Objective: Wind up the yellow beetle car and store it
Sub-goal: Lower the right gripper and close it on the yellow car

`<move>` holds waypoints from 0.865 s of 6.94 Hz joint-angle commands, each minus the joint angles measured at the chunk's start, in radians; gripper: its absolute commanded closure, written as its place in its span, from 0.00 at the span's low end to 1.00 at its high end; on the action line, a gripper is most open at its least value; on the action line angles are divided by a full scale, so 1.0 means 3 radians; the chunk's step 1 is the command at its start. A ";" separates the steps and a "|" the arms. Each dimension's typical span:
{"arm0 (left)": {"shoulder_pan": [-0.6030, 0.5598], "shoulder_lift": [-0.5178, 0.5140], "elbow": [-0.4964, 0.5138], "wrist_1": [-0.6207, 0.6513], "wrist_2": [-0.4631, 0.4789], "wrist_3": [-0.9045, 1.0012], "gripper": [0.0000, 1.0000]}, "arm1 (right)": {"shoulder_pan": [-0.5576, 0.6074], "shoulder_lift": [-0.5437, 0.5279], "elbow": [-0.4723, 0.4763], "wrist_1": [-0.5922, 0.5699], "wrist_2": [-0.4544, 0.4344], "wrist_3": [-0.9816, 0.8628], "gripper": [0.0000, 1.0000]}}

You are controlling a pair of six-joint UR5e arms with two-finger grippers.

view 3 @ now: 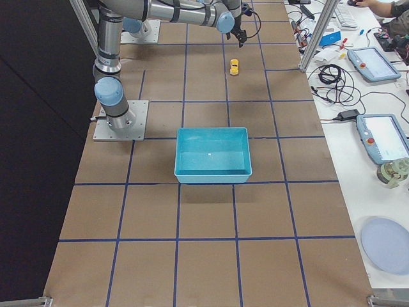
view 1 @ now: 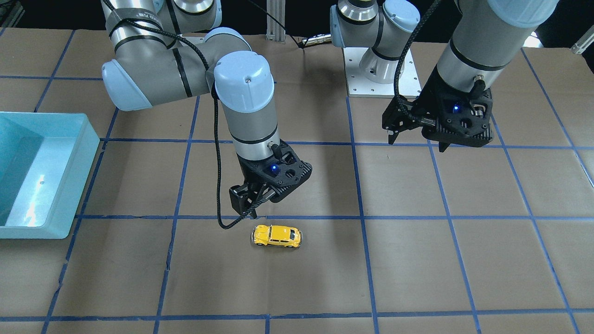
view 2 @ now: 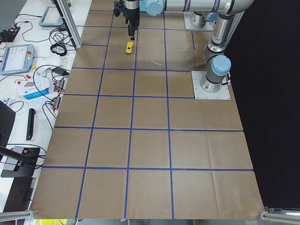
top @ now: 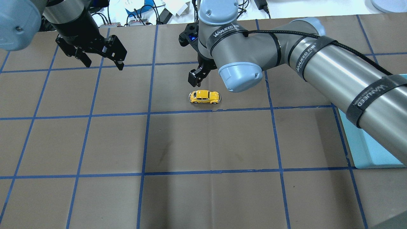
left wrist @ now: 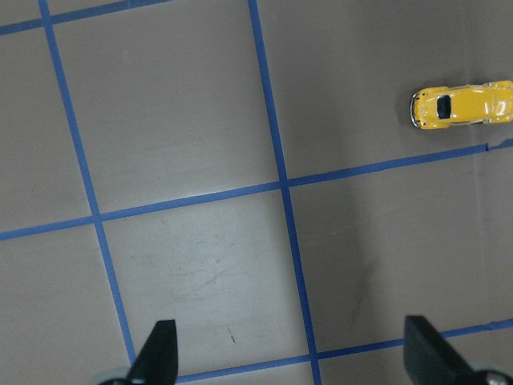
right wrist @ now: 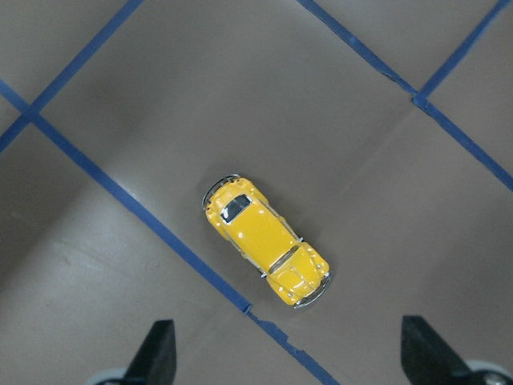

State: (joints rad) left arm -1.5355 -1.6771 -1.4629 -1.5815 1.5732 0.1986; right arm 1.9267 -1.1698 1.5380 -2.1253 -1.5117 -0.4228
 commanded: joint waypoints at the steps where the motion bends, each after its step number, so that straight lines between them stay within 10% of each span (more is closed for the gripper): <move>1: 0.0000 0.0002 -0.0002 0.0000 -0.0003 0.0003 0.00 | 0.0010 0.0110 0.0337 -0.0423 0.0272 -0.0323 0.00; 6: 0.0000 0.0002 -0.0002 0.0000 0.0002 0.0018 0.00 | -0.0005 0.0488 0.0411 -0.0963 0.0503 -0.1033 0.00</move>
State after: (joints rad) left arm -1.5355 -1.6766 -1.4634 -1.5815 1.5727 0.2025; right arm 1.9268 -1.0484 1.6609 -2.3861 -1.3748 -0.6857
